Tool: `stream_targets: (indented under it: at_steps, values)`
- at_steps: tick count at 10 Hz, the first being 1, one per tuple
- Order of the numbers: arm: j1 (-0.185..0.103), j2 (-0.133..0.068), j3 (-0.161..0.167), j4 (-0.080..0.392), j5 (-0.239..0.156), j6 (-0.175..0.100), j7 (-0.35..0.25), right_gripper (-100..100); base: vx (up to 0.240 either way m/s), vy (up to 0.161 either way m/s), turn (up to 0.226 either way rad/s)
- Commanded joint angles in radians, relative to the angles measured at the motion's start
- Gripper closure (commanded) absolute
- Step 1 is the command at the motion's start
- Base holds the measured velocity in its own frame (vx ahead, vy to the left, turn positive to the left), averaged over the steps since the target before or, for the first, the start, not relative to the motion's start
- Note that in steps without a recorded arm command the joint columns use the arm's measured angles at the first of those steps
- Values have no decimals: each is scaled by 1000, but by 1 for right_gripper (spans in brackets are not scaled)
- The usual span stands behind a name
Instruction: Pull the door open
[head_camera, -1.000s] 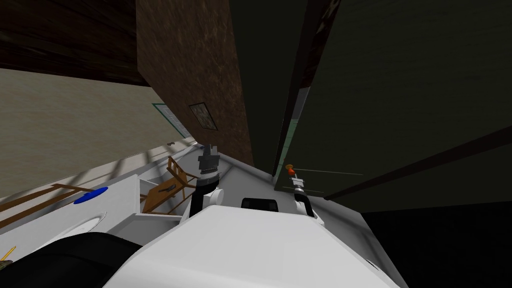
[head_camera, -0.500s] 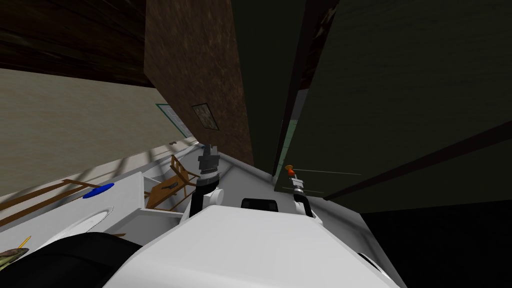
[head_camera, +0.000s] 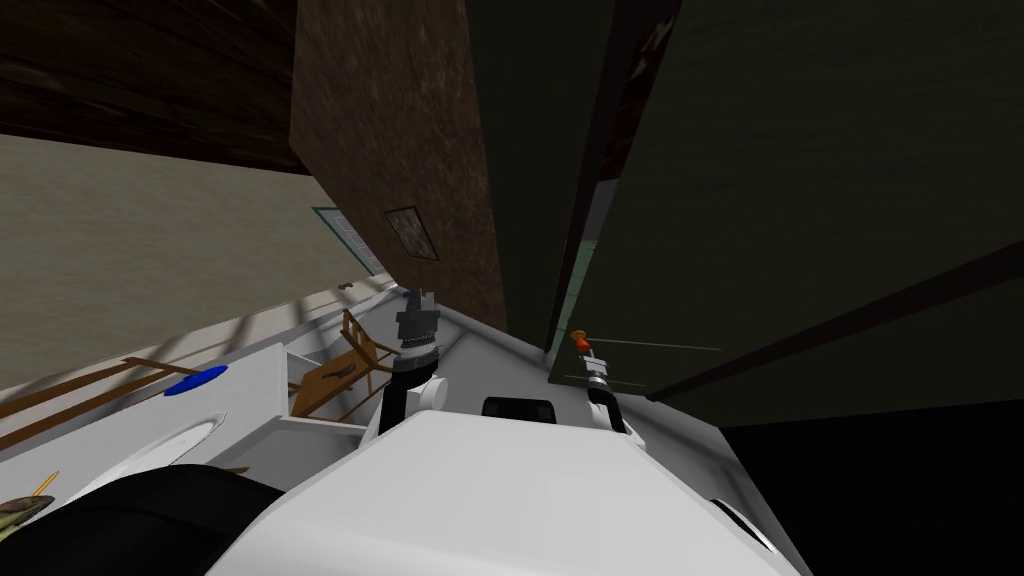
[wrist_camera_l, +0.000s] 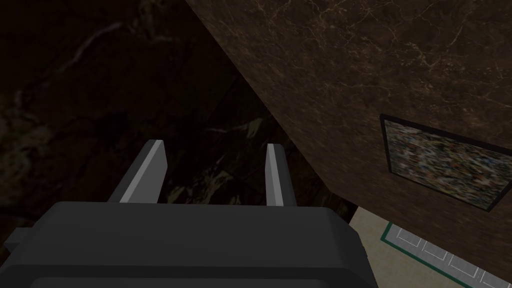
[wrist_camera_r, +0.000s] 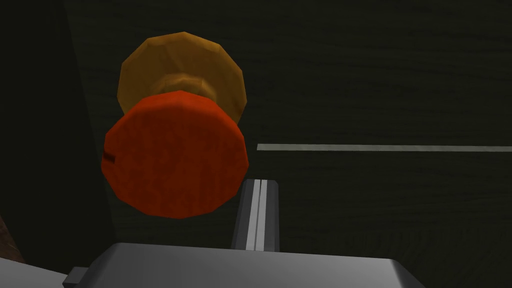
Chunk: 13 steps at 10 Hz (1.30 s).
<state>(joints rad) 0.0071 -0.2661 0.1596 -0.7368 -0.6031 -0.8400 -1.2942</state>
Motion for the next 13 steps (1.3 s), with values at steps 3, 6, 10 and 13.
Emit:
stream_targets:
  at_steps: [3, 6, 10, 13]
  values:
    - [22, 10, 2, -52, -8, 25, 16, -100, -37, -11, 13]
    - [9, 24, 22, -55, -14, 27, 7, -100, -190, -63, 109]
    - [3, 31, 31, -56, -18, 28, 2, -100, -93, -34, 34]
    - [-7, 42, 45, -59, -23, 29, -5, -100, -83, -53, 88]
